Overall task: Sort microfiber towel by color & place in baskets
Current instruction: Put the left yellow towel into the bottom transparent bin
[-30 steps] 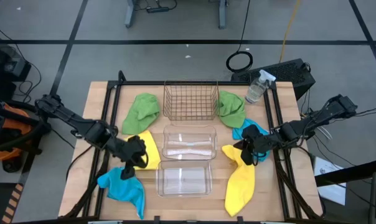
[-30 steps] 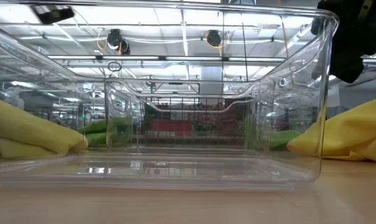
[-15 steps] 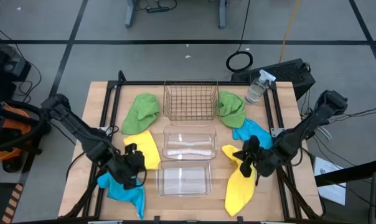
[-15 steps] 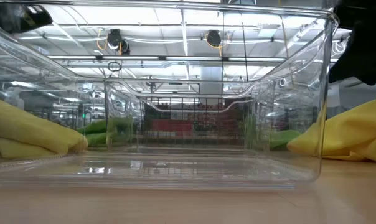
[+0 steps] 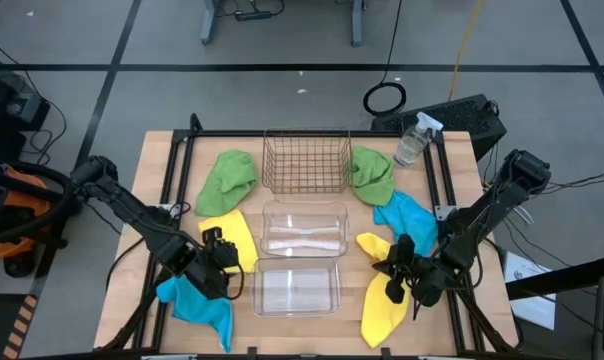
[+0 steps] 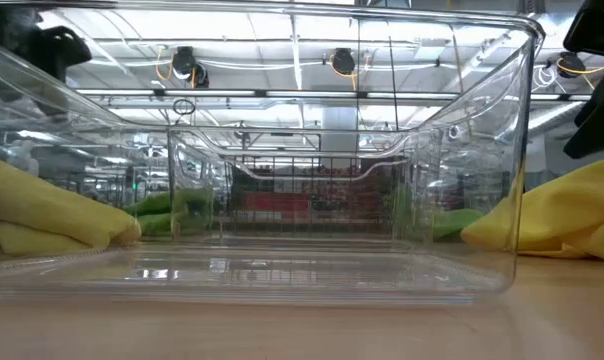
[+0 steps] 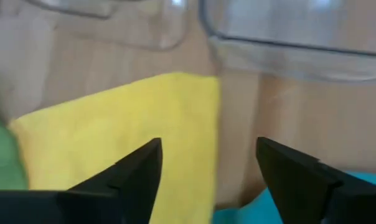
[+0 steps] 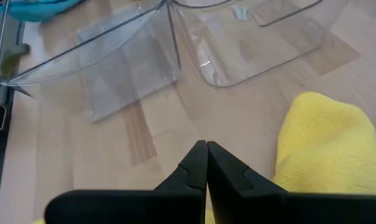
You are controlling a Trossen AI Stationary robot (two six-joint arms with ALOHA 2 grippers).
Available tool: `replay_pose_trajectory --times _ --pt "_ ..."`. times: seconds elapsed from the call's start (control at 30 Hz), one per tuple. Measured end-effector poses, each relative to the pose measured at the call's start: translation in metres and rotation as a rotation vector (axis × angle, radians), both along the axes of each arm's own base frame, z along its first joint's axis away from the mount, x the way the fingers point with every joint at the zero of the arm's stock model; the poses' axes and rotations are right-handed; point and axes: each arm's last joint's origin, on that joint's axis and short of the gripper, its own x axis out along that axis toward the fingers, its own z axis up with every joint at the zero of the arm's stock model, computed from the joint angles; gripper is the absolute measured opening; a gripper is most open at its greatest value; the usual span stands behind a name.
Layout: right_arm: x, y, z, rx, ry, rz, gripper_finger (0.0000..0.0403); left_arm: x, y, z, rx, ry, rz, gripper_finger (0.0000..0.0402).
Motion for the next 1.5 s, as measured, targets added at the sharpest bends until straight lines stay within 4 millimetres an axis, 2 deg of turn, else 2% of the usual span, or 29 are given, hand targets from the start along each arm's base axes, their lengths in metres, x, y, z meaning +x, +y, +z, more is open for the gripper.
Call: replay_pose_trajectory --times 0.27,0.4,0.63,0.8,1.1,1.37,1.5 --pt "-0.003 0.004 0.005 0.08 0.011 0.048 0.0 0.0 0.023 -0.008 0.108 0.079 0.079 0.0295" --pt "-0.004 0.008 0.006 0.082 -0.019 0.058 0.0 0.0 0.031 -0.022 0.08 0.134 0.087 0.0295" --pt "-0.005 0.009 0.006 0.073 -0.027 0.054 0.0 0.0 0.037 -0.046 0.016 0.128 0.096 0.0296" --pt "-0.005 0.008 0.006 0.07 -0.032 0.05 0.0 -0.006 0.043 -0.062 0.025 0.151 0.116 0.0296" --pt "-0.005 0.008 0.007 0.068 -0.035 0.047 0.0 -0.017 0.051 -0.097 -0.065 0.138 0.114 0.0296" --pt "-0.004 0.008 0.007 0.079 -0.039 0.034 0.0 -0.024 0.055 -0.107 -0.046 0.143 0.161 0.0293" --pt "-0.004 0.008 0.007 0.08 -0.039 0.034 0.0 -0.025 0.055 -0.109 -0.069 0.142 0.155 0.027"
